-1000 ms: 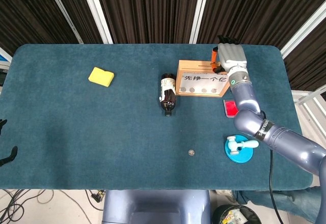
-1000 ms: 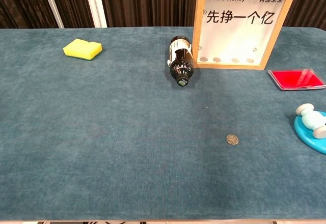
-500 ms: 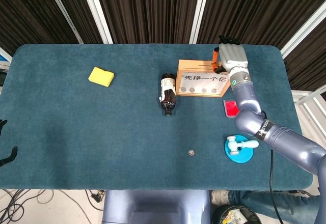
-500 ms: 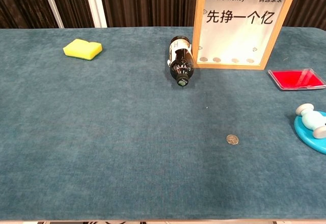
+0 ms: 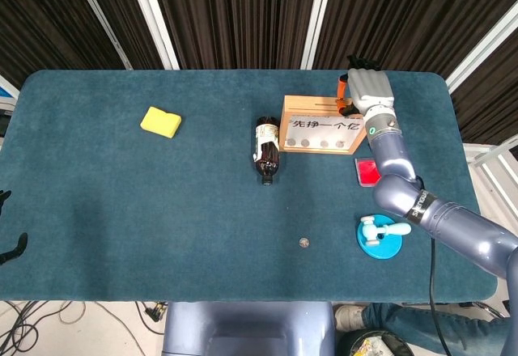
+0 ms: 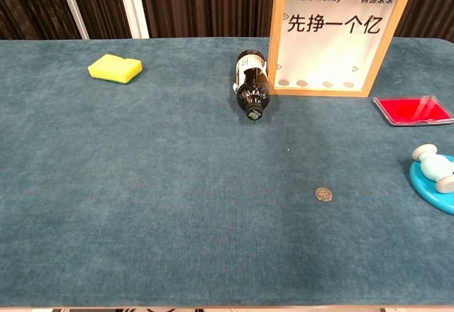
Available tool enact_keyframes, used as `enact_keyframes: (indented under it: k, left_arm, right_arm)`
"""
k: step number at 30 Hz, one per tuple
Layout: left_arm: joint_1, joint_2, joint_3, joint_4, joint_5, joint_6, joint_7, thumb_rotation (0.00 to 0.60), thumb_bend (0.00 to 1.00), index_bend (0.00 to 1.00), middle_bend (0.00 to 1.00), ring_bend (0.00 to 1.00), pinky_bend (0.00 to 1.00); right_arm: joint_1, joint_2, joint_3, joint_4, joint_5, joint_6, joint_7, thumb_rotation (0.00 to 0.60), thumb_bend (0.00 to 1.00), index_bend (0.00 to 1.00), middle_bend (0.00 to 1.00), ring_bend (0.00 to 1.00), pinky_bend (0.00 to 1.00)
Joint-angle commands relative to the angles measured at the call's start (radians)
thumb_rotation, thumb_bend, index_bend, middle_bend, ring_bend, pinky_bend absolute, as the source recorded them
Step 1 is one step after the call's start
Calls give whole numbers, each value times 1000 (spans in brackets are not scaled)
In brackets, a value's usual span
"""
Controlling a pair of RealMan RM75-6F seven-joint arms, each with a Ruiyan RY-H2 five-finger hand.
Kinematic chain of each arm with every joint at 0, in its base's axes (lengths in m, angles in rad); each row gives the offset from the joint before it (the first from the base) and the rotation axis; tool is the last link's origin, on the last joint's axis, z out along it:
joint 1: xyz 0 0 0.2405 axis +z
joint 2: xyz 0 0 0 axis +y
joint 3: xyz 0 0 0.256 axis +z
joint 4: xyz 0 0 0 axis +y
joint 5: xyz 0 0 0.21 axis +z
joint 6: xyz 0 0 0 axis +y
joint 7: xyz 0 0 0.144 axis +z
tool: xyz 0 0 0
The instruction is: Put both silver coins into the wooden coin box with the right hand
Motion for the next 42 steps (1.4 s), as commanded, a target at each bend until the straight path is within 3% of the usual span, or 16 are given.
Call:
enact_keyframes:
  k: [1,32,42]
  left_arm:
    - [0,1,0,-1,-2,-1,1,600,396,26,0,0,0]
    - [-3,8,2,-6,-7,-10,4,600,396,26,0,0,0]
    - [-3,9,2,-10,-13,-13,5,600,396,20,0,0,0]
  right_arm:
    - [0,0,1,0,2,-1,3,600,517,762,2,0,0]
    - [3,0,-18,-9,19,8,-5,600,516,755,2,0,0]
    - [2,13,-26,-20,28,-8,-7,600,516,607,0,0,0]
